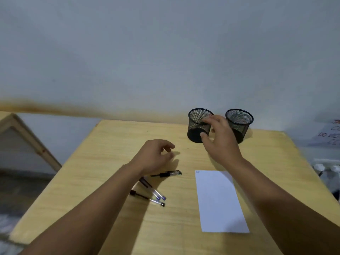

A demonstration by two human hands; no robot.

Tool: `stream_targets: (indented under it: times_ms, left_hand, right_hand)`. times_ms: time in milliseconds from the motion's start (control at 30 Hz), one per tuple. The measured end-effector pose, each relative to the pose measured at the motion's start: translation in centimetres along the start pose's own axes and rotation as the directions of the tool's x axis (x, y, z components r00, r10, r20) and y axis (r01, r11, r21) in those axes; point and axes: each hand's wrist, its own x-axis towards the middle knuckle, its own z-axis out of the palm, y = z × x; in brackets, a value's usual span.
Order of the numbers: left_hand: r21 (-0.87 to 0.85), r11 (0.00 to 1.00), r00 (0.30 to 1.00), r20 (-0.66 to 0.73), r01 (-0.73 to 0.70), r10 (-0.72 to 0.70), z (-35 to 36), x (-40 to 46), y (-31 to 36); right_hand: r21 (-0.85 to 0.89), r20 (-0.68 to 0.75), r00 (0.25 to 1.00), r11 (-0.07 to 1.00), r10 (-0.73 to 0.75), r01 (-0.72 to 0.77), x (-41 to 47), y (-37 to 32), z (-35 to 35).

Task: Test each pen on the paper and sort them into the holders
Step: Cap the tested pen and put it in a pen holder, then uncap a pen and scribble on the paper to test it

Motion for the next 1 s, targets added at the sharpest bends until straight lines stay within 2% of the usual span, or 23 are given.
stream_targets:
  times_ms: [100,200,267,367,500,600,800,1000]
  left_hand:
    - [0.048,0.999,1.0,0.012,-0.018,0.018,-0.3,-1.7,-0.9]
    - [0.091,0.995,0.999,0.022,-0.032,0.03,-0.6,-2.5,-1.3]
    - [0.128,0.991,0.999,0.042,-0.028,0.023,-0.7,-2.9,-1.5]
    - [0.239,0.971,0.996,0.084,-0.025,0.005,-0.7,-3.4,-1.6]
    - [0.33,0.944,0.993,0.114,-0.021,-0.017,-0.7,-4.0,-1.6]
    - [0.356,0.934,0.993,0.117,-0.036,-0.006,-0.5,-4.5,-1.8]
    - [0.285,0.958,0.998,0.062,-0.018,0.001,-0.7,-4.8,-2.3]
    - [0.256,0.956,0.989,-0.001,-0.142,0.148,-0.4,-4.5,-0.4]
  right_hand:
    - [-0.036,0.016,1.0,0.999,0.021,-0.02,-1.2,-0.8,0.4]
    - [-0.025,0.025,0.999,0.999,-0.024,0.024,-2.6,-1.4,1.0]
    - [0.015,0.138,0.99,1.0,-0.01,0.008,-3.7,-1.9,1.4]
    - [-0.03,0.389,0.921,1.0,0.019,-0.008,-5.8,-2.7,2.6]
    - [-0.234,0.536,0.844,0.96,-0.007,0.156,-7.1,-3.8,4.1]
    - [-0.29,0.474,0.88,0.947,0.013,0.142,-7.1,-4.4,4.1]
    - [-0.223,0.364,0.932,0.971,0.002,0.085,-6.1,-3.9,1.1]
    - [-0.301,0.319,0.948,0.949,0.003,0.098,-6.5,-2.5,-2.1]
